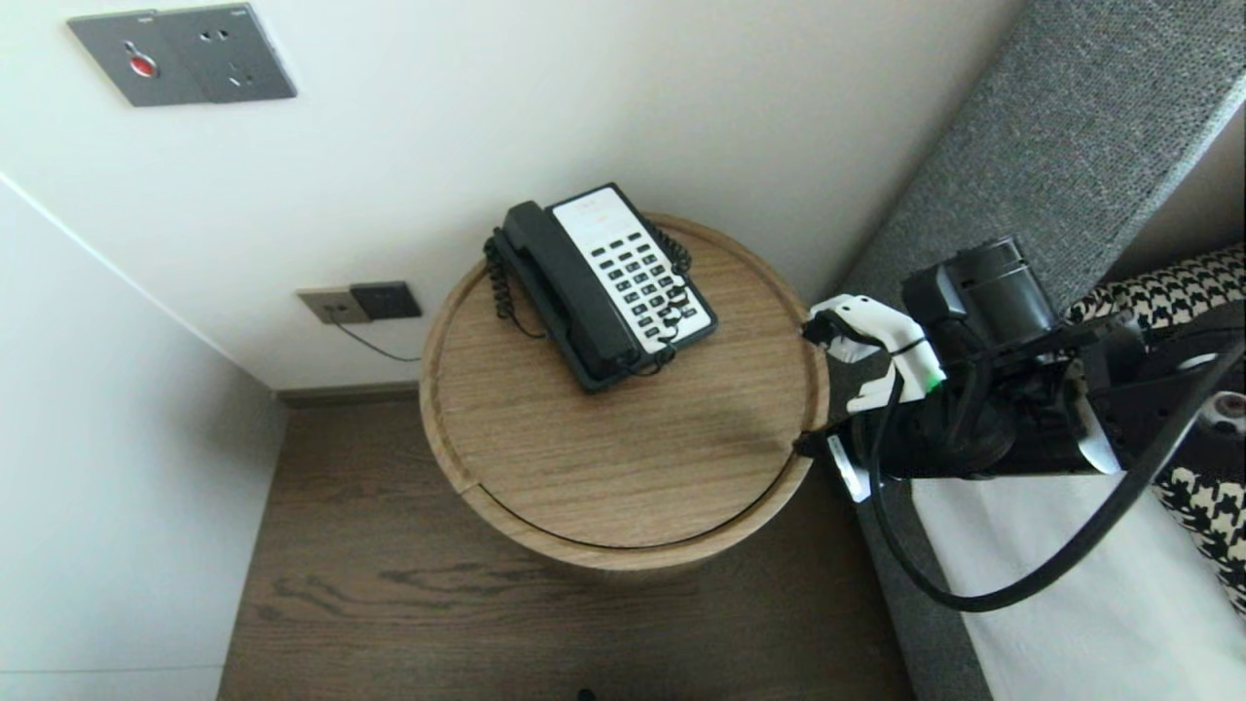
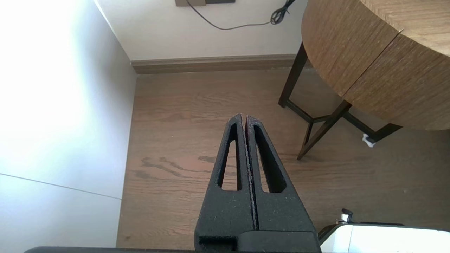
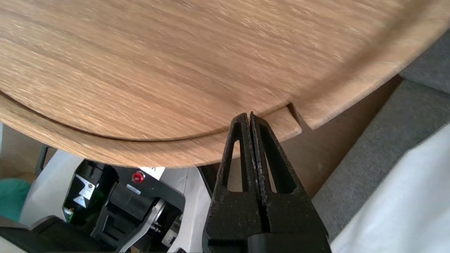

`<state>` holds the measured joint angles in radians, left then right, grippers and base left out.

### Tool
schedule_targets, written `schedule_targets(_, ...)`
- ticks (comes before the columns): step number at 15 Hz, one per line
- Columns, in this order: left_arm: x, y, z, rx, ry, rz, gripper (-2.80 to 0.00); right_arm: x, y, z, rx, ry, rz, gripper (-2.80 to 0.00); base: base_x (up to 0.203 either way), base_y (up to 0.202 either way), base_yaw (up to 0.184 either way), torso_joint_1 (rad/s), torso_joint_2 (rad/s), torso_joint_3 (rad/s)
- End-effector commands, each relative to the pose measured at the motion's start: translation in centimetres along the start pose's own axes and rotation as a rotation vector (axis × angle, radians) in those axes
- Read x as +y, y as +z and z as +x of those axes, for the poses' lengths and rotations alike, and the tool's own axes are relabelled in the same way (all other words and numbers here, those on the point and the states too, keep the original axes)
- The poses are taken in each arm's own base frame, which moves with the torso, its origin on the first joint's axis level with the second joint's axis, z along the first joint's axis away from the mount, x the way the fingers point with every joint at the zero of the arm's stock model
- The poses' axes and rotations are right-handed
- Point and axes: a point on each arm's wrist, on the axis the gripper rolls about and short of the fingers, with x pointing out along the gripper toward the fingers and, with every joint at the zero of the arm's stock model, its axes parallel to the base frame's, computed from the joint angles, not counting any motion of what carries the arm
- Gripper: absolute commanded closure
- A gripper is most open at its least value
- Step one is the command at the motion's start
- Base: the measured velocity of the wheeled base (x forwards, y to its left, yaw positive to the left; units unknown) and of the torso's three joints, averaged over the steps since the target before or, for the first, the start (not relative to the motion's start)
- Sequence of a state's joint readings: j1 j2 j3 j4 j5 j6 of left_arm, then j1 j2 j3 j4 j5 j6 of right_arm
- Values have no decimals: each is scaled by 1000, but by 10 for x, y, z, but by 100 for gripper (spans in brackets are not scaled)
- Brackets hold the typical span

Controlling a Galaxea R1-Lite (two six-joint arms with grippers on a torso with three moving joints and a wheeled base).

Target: Open the nightstand drawer

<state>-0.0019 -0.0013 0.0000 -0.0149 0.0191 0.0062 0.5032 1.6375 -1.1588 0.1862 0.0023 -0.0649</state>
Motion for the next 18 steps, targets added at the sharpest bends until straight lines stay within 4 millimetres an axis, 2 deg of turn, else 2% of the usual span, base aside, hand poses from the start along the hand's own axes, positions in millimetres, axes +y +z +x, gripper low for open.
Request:
schedule_targets(1, 0, 0, 0, 1, 1, 0, 0, 5, 2, 3, 3, 1, -12, 0, 0, 0, 0, 0, 0, 0)
schedule_targets(4, 0, 0, 0, 1, 1, 0, 0, 7, -3, 4, 22, 1, -17, 0, 0, 0, 0, 0, 0, 0)
schedule_targets(9, 0, 0, 0, 1, 1, 0, 0, 7, -24, 1, 87, -2, -19, 0, 0, 0, 0, 0, 0, 0)
schedule_targets(15, 0, 0, 0, 1, 1, 0, 0, 8, -42, -11, 111, 1, -19, 0, 0, 0, 0, 0, 0, 0)
schedule_targets(18, 0, 0, 0, 1, 1, 0, 0, 9, -57, -19, 136, 4, -23, 0, 0, 0, 0, 0, 0, 0)
